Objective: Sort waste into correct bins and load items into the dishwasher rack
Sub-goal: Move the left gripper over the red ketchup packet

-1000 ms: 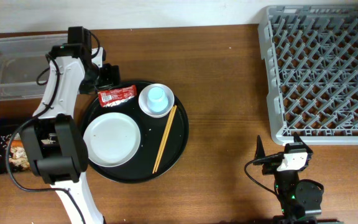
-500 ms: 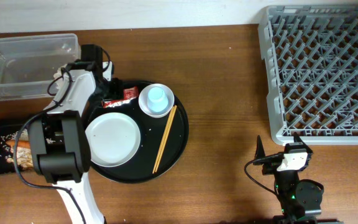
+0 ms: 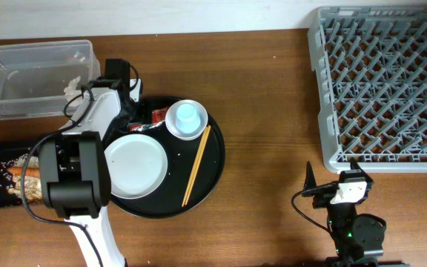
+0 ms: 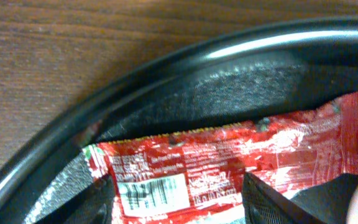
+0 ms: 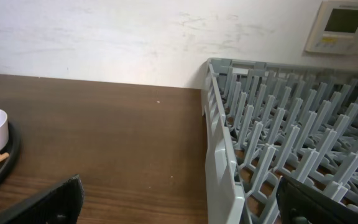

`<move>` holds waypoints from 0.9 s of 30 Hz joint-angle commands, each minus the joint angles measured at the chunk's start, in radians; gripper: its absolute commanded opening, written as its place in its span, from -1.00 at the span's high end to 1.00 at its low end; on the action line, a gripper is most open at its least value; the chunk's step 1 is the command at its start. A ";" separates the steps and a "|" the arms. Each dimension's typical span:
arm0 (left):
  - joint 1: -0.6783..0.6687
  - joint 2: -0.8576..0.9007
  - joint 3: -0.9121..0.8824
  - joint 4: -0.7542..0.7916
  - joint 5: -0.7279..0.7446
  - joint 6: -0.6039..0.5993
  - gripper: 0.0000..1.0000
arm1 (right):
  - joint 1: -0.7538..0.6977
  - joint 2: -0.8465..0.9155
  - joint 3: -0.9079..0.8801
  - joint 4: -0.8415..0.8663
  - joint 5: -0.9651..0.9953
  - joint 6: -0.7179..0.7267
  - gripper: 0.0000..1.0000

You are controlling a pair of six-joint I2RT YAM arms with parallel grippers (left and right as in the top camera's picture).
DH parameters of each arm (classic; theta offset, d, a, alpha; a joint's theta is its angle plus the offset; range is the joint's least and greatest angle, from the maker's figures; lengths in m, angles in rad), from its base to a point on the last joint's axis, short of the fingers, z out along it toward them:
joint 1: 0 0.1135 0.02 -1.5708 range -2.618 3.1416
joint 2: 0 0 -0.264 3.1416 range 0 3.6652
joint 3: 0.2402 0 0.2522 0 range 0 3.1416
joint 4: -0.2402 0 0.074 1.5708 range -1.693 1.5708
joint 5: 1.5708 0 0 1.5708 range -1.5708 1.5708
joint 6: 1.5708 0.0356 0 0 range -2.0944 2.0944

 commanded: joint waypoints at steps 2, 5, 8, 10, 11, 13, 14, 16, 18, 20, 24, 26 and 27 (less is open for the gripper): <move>-0.006 -0.014 -0.055 0.005 -0.007 0.016 -0.21 | 0.006 -0.008 -0.009 -0.002 0.009 -0.002 -0.96; -0.006 -0.014 -0.055 0.006 -0.008 0.016 0.27 | 0.006 -0.008 -0.009 -0.002 0.009 -0.002 -0.96; -0.006 -0.014 -0.055 0.014 -0.010 0.016 0.74 | 0.006 -0.008 -0.009 -0.002 0.009 -0.002 -0.96; -0.006 -0.015 -0.055 0.017 -0.010 0.016 1.00 | 0.006 -0.008 -0.009 -0.002 0.009 -0.002 -0.96; -0.006 -0.015 -0.055 0.020 -0.010 0.015 1.00 | 0.006 -0.008 -0.009 -0.002 0.009 -0.002 -0.96; -0.006 -0.015 -0.050 0.020 -0.002 0.014 0.99 | 0.006 -0.008 -0.009 -0.002 0.009 -0.002 -0.96; -0.006 -0.015 -0.045 0.019 -0.003 0.003 1.00 | 0.006 -0.008 -0.009 -0.002 0.009 -0.002 -0.96; -0.003 -0.023 -0.029 0.008 0.000 -0.023 1.00 | 0.006 -0.008 -0.009 -0.002 0.009 -0.002 -0.96; 0.001 -0.038 -0.013 -0.004 0.028 -0.023 0.99 | 0.006 -0.008 -0.009 -0.002 0.009 -0.002 -0.96; 0.000 -0.060 -0.002 -0.013 0.071 -0.022 1.00 | 0.006 -0.008 -0.009 -0.002 0.009 -0.002 -0.96; -0.014 -0.116 0.001 -0.056 0.176 0.027 0.30 | 0.006 -0.008 -0.009 -0.002 0.009 -0.002 -0.96; -0.020 -0.141 0.001 -0.079 0.176 0.027 -0.29 | 0.006 -0.008 -0.009 -0.002 0.009 -0.002 -0.96; -0.021 -0.154 0.001 -0.087 0.176 0.027 -0.43 | 0.006 -0.008 -0.009 -0.002 0.009 -0.002 -0.96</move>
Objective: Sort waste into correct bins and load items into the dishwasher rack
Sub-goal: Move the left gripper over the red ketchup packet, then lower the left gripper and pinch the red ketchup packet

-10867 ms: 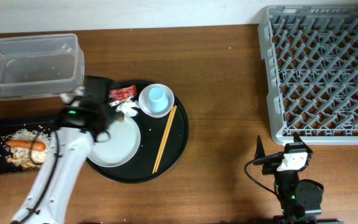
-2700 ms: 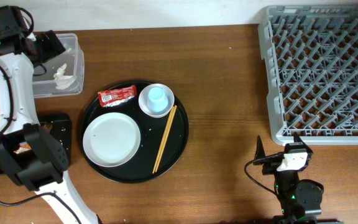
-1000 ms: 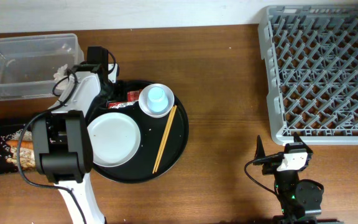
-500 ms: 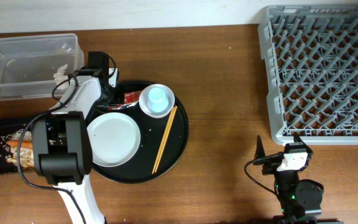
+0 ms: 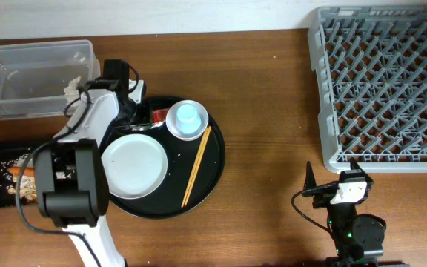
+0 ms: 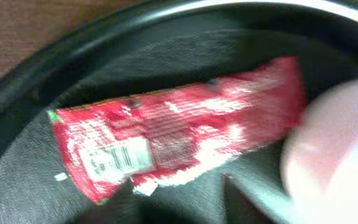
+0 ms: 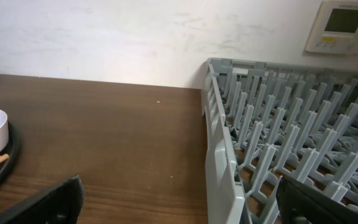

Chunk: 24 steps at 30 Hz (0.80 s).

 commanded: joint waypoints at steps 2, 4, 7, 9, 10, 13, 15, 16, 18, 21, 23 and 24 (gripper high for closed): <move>-0.014 -0.103 0.023 -0.031 0.061 0.004 -0.54 | 0.006 -0.008 -0.009 -0.002 0.009 -0.003 -0.96; -0.016 -0.111 0.023 -0.047 0.060 -0.103 -0.53 | 0.006 -0.008 -0.009 -0.002 0.009 -0.002 -0.97; -0.016 -0.106 0.021 -0.087 0.060 -0.296 -0.51 | 0.006 -0.008 -0.009 -0.002 0.009 -0.002 -0.96; -0.016 -0.105 0.020 -0.087 0.059 -0.377 -0.52 | 0.006 -0.008 -0.009 -0.002 0.009 -0.002 -0.96; -0.016 -0.105 0.020 -0.087 0.053 -0.423 -0.52 | 0.006 -0.008 -0.009 -0.002 0.009 -0.002 -0.96; -0.019 -0.105 0.014 -0.085 0.033 -0.640 -0.52 | 0.006 -0.008 -0.009 -0.002 0.009 -0.003 -0.97; -0.019 -0.105 0.008 -0.085 0.033 -0.777 -0.51 | 0.006 -0.008 -0.009 -0.002 0.009 -0.002 -0.96; -0.019 -0.105 0.005 -0.085 0.033 -0.831 -0.51 | 0.006 -0.008 -0.009 -0.002 0.009 -0.002 -0.96; -0.021 -0.105 -0.007 -0.083 0.020 -0.946 -0.51 | 0.006 -0.008 -0.009 -0.002 0.009 -0.002 -0.96; -0.026 -0.105 -0.042 -0.058 0.004 -1.089 -0.51 | 0.006 -0.008 -0.009 -0.002 0.009 -0.003 -0.96; -0.028 -0.105 -0.070 0.000 0.003 -1.136 -0.51 | 0.006 -0.008 -0.009 -0.002 0.009 -0.003 -0.96; -0.029 -0.105 -0.079 0.030 0.003 -1.154 -0.51 | 0.006 -0.008 -0.009 -0.002 0.009 -0.002 -0.96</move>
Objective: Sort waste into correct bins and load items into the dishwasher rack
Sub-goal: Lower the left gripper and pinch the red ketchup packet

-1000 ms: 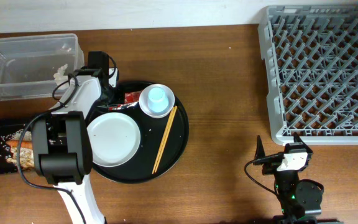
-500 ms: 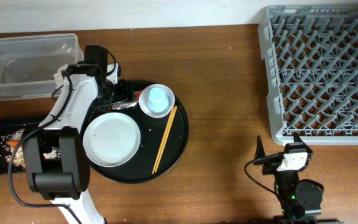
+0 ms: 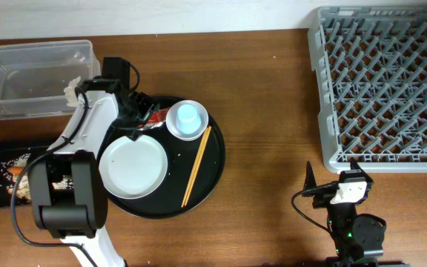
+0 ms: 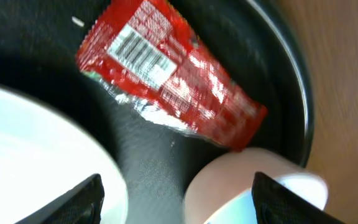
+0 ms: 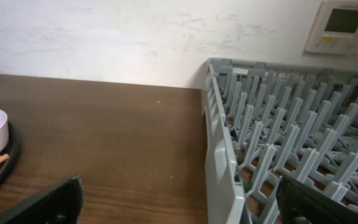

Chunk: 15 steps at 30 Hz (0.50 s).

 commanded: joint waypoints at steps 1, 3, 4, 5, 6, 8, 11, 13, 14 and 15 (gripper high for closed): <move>-0.008 -0.021 -0.044 0.068 -0.019 -0.192 -0.51 | 0.006 -0.008 -0.009 -0.002 0.009 -0.003 -0.96; -0.008 -0.021 -0.044 0.102 -0.019 -0.232 -0.51 | 0.006 -0.008 -0.009 -0.002 0.009 -0.003 -0.96; -0.008 -0.021 -0.044 0.122 -0.018 -0.243 -0.51 | 0.006 -0.008 -0.009 -0.002 0.009 -0.002 -0.96; -0.010 -0.021 -0.044 0.130 -0.018 -0.266 -0.51 | 0.006 -0.008 -0.009 -0.002 0.009 -0.002 -0.96; -0.014 -0.021 -0.045 0.130 -0.018 -0.293 -0.52 | 0.006 -0.008 -0.009 -0.002 0.009 -0.002 -0.96; -0.023 -0.020 -0.045 0.130 -0.022 -0.323 -0.51 | 0.006 -0.008 -0.009 -0.002 0.009 -0.002 -0.96; -0.042 -0.014 -0.045 0.129 -0.066 -0.364 -0.68 | 0.006 -0.008 -0.009 -0.002 0.009 -0.003 -0.96; -0.047 -0.003 -0.045 0.129 -0.079 -0.381 -0.71 | 0.006 -0.008 -0.009 -0.002 0.009 -0.003 -0.96; -0.047 0.003 -0.045 0.130 -0.080 -0.387 -0.71 | 0.006 -0.008 -0.009 -0.002 0.009 -0.002 -0.96; -0.047 0.009 -0.045 0.130 -0.080 -0.397 -0.71 | 0.006 -0.008 -0.009 -0.002 0.009 -0.002 -0.96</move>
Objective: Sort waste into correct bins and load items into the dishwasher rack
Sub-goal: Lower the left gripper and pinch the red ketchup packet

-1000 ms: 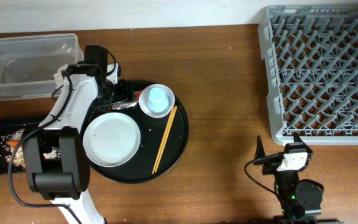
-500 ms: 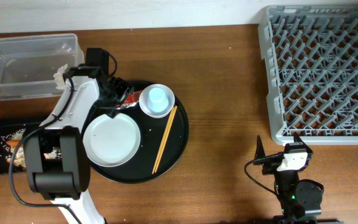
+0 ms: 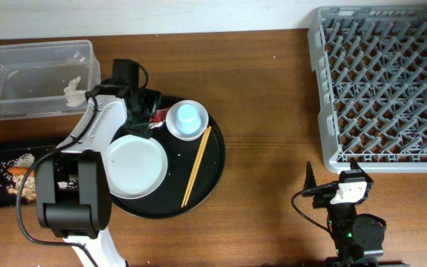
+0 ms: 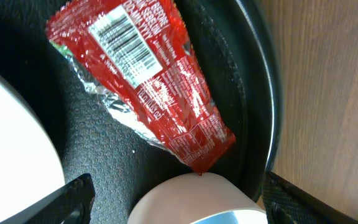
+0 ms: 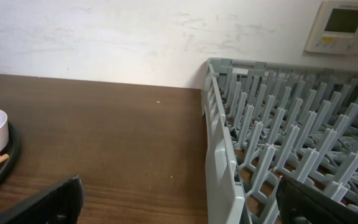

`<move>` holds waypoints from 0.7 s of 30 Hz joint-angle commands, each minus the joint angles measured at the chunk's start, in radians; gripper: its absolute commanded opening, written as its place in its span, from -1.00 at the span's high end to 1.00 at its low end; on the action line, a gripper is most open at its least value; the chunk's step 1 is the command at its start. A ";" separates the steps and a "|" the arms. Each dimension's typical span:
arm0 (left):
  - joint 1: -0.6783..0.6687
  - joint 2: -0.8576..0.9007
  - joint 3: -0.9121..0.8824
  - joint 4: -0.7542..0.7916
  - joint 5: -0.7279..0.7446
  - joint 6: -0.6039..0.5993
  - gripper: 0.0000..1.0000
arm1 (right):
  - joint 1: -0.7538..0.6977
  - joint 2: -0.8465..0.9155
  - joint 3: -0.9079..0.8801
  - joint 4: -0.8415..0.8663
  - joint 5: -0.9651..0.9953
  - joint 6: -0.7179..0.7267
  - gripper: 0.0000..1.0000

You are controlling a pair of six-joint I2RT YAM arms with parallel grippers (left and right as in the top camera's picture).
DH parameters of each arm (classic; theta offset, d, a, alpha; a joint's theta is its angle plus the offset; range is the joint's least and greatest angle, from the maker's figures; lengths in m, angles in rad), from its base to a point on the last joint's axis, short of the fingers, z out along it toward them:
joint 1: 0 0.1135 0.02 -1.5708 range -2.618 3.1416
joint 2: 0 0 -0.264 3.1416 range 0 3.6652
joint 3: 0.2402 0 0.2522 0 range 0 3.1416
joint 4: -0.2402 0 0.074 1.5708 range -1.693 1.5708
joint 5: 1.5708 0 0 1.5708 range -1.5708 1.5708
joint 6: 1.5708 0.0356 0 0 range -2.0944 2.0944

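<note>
A red foil wrapper [image 4: 143,79] lies flat on the black round tray [image 4: 261,93], at its back left by the rim [image 3: 156,113]. My left gripper [image 4: 185,198] hangs open just above it, nothing between its fingers; from overhead it sits at the tray's upper left [image 3: 139,107]. A white bowl [image 3: 187,119] with a blue cup inside stands right beside the wrapper. A white plate [image 3: 135,165] and wooden chopsticks [image 3: 196,165] also lie on the tray. My right gripper [image 5: 188,205] rests open near the front edge, beside the grey dishwasher rack [image 5: 278,149].
A clear plastic bin [image 3: 35,78] with a crumpled scrap stands at the back left. A black rectangular tray [image 3: 2,174] holding food scraps lies at the left edge. The rack [image 3: 384,85] fills the back right corner.
My left gripper has shifted a little to the right over the tray and turned slightly; the wrapper now shows more upright in its view. The wrapper still lies on the tray. The right arm is unmoved.
The left gripper was first very close over the wrapper at the tray's rim. Then it was farther from it, with the bowl in view. After that it had turned, jaws wide, wrapper still lying loose. Now it hovers open over wrapper and bowl. The right arm stayed still.
</note>
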 commanded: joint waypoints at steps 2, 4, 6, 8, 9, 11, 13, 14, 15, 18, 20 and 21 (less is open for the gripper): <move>-0.005 0.023 -0.006 0.004 -0.038 -0.082 -0.72 | 0.006 -0.008 -0.009 -0.002 0.009 -0.002 -0.96; -0.005 0.043 -0.006 0.018 -0.046 -0.093 -0.72 | 0.006 -0.008 -0.009 -0.002 0.009 -0.002 -0.96; -0.005 0.063 -0.006 0.029 -0.056 -0.093 -0.72 | 0.006 -0.008 -0.009 -0.002 0.009 -0.002 -0.96; -0.005 0.076 -0.006 0.051 -0.077 -0.093 -0.72 | 0.006 -0.008 -0.009 -0.002 0.009 -0.002 -0.96; -0.004 0.079 -0.006 0.063 -0.081 -0.093 -0.72 | 0.006 -0.008 -0.009 -0.002 0.009 -0.002 -0.96; -0.005 0.079 -0.006 0.093 -0.086 -0.093 -0.71 | 0.006 -0.008 -0.009 -0.002 0.009 -0.002 -0.96; -0.005 0.079 -0.006 0.111 -0.087 -0.093 -0.71 | 0.006 -0.008 -0.009 -0.002 0.009 -0.002 -0.96; -0.004 0.079 -0.006 0.111 -0.091 -0.093 -0.71 | 0.006 -0.008 -0.009 -0.002 0.009 -0.002 -0.96; -0.004 0.079 -0.006 0.111 -0.098 -0.093 -0.71 | 0.006 -0.008 -0.009 -0.002 0.009 -0.002 -0.96; -0.005 0.081 -0.006 0.112 -0.121 -0.093 -0.68 | 0.006 -0.008 -0.009 -0.002 0.009 -0.002 -0.96; -0.005 0.088 -0.006 0.114 -0.120 -0.093 -0.62 | 0.006 -0.008 -0.009 -0.002 0.009 -0.002 -0.96; -0.005 0.095 -0.006 0.114 -0.120 -0.093 -0.58 | 0.006 -0.008 -0.009 -0.002 0.009 -0.002 -0.96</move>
